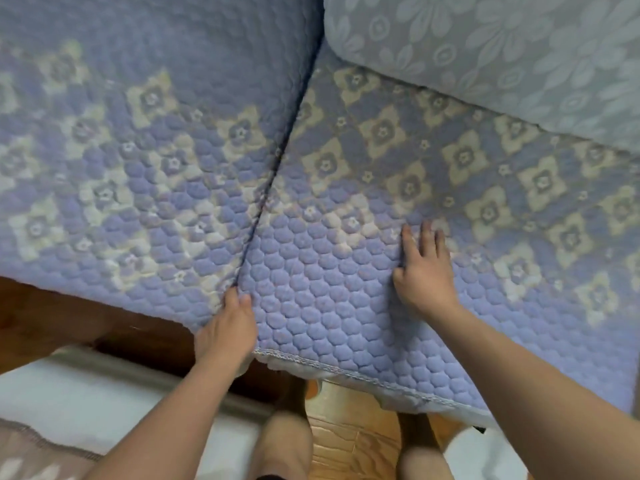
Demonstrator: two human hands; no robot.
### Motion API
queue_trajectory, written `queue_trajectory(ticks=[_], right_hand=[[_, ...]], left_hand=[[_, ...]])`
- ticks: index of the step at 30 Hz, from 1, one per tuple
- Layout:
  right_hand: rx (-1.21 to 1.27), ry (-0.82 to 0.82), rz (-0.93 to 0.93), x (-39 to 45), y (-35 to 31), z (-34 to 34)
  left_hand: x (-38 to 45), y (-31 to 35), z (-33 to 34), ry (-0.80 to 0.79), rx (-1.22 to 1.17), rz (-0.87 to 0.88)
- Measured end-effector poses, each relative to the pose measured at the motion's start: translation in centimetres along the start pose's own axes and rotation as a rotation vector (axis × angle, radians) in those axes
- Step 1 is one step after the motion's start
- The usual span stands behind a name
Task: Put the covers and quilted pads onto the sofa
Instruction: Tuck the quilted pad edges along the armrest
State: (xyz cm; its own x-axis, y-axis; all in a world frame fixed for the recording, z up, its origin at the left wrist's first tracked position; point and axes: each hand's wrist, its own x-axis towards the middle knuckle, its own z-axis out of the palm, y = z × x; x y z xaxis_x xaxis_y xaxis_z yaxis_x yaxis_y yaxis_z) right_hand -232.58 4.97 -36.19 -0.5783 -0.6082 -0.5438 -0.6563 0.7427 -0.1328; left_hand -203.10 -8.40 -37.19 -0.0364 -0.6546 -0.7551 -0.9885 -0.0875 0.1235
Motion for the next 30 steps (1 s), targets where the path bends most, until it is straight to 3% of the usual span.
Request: queue_trajectory(ticks=[2,4,6,8,11,13,16,18,22,24,27,30], right_hand=[[0.088,0.074,-0.075,-1.8,0.8,-0.4],[0.118,0.155,-0.023,-5.7,3.2,0.8],[0.087,0.106,0.174,-11.7,7.4,3.3],[0.094,-0.084,0.427,-18.7,12.5,6.2],[0.09,-0.296,0.501,-25.9,18.6,8.9],[0.09,-0.297,0.475,-26.4,20.2,8.3],[0.147,0.069,0.438,-24.0,22.8,5.9],[0.185,0.283,0.315,-20.6,24.9,3.3],[0.183,0.448,0.157,-10.4,29.4,-1.8],[0.203,0.439,0.221,-6.5,32.1,-1.8],[0.354,0.342,0.464,-7.3,36.7,3.0],[0.757,0.177,0.735,-13.9,40.5,8.1]], left_hand=[[-2.6,2.4,0.7,0.228,0.179,0.124],[-6.2,4.8,3.5,0.307,0.279,0.455],[-9.3,6.4,7.5,0.211,0.361,0.785],[-11.3,7.3,10.7,0.069,0.526,0.931],[-12.1,6.4,13.1,0.08,0.754,0.877],[-12.3,5.8,13.4,0.107,0.84,0.861],[-13.8,7.5,14.0,0.124,0.852,0.861],[-15.4,10.6,15.0,0.18,0.743,0.898],[-15.0,16.9,18.8,0.303,0.545,1.075],[-13.8,18.4,21.1,0.294,0.612,1.061],[-12.4,18.0,23.4,0.308,0.721,1.003],[-12.5,18.0,23.4,0.294,0.762,0.961]])
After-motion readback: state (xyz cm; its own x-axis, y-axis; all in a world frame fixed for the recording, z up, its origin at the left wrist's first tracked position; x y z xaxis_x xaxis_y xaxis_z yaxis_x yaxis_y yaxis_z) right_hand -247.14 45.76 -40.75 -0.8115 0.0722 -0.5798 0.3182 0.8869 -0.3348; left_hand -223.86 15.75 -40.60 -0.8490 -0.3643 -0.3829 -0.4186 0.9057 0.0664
